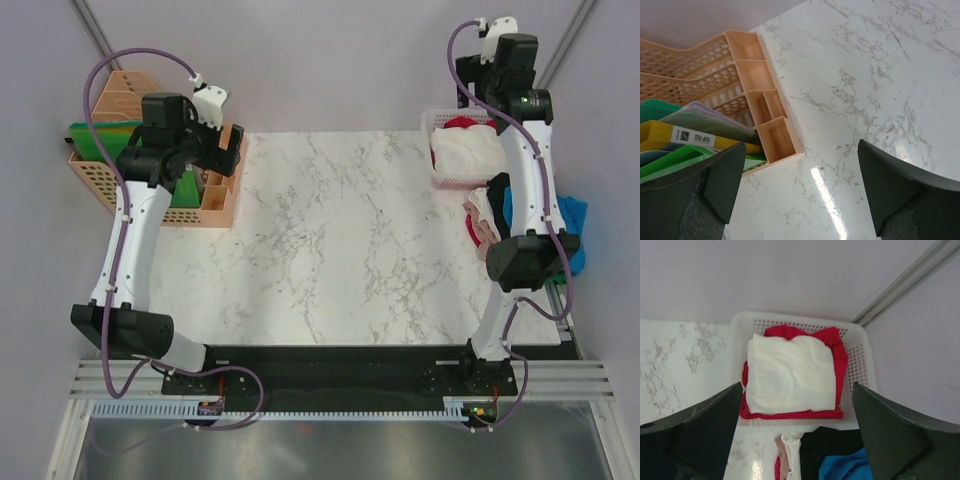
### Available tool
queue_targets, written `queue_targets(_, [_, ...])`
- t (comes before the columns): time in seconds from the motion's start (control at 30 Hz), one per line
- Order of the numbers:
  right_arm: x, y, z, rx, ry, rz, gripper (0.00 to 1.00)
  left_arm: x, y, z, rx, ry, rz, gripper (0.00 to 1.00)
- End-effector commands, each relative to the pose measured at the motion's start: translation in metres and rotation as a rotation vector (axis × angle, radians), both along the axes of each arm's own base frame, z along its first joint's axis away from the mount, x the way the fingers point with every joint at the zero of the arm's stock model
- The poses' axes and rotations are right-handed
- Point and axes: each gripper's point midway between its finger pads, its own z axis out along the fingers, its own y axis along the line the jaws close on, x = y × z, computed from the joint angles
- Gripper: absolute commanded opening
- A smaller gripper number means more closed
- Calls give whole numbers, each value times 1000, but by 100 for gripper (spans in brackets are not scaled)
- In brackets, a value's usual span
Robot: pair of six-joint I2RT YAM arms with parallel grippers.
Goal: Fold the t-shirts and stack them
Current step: Grab crumpled tshirt from bin with the right arm
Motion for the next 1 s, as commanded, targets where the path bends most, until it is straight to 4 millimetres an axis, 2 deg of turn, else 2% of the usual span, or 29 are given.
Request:
queue_targets(0.0, [19,2,-43,45,71,-5,98,-13,-11,-39,-62,140,-25,100])
queue_targets(0.03, [25,-8,-59,72,93,-29,98,-19,-14,-51,-71,170,-41,100])
queue_targets(0.07, [35,-16,-88,100,142,-23,98,-20,-15,-53,-76,170,-43,100])
queue_targets(0.1, [40,-20,-101,115,160,-26,98,-21,-15,-57,-78,176,-42,100])
queue_targets(0.13, [49,-23,-124,127,197,-32,96,-26,-15,-61,-74,181,-43,100])
queue_targets(0.27, [61,-48,-157,143,221,-82,92,-33,-9,-68,-42,181,-40,100])
queue_targets(0.4, [73,-57,-185,158,231,-100,97,-39,-7,-81,-27,199,-42,100])
queue_targets(0.43, [78,-57,-203,161,259,-99,97,-40,-7,-87,-28,212,-42,100])
queue_targets(0.53, [81,-53,-234,188,307,-91,95,-41,-8,-92,-29,223,-44,100])
queue_targets(0.6, [80,-51,-251,208,330,-85,95,-41,-7,-93,-23,225,-42,100])
queue_targets(0.63, [76,-44,-268,227,365,-60,95,-41,-5,-93,-15,221,-39,100])
queue_targets(0.7, [73,-36,-282,250,390,-24,94,-40,-5,-94,-11,222,-38,100])
queue_targets(0.73, [67,-22,-296,285,427,35,93,-40,-5,-95,-14,224,-37,100])
queue_targets(0.8, [60,-14,-311,299,465,61,93,-40,-6,-100,-17,237,-42,100])
queue_targets(0.83, [51,-7,-324,302,503,92,93,-40,-7,-104,-18,248,-47,100])
queue_targets(0.9, [42,-3,-334,295,530,110,93,-41,-7,-107,-19,252,-47,100])
queue_targets(0.93, [31,-1,-341,291,553,113,93,-41,-7,-109,-20,256,-48,100])
queue_targets(0.97, [30,-1,-339,280,544,123,93,-41,-7,-110,-19,255,-49,100])
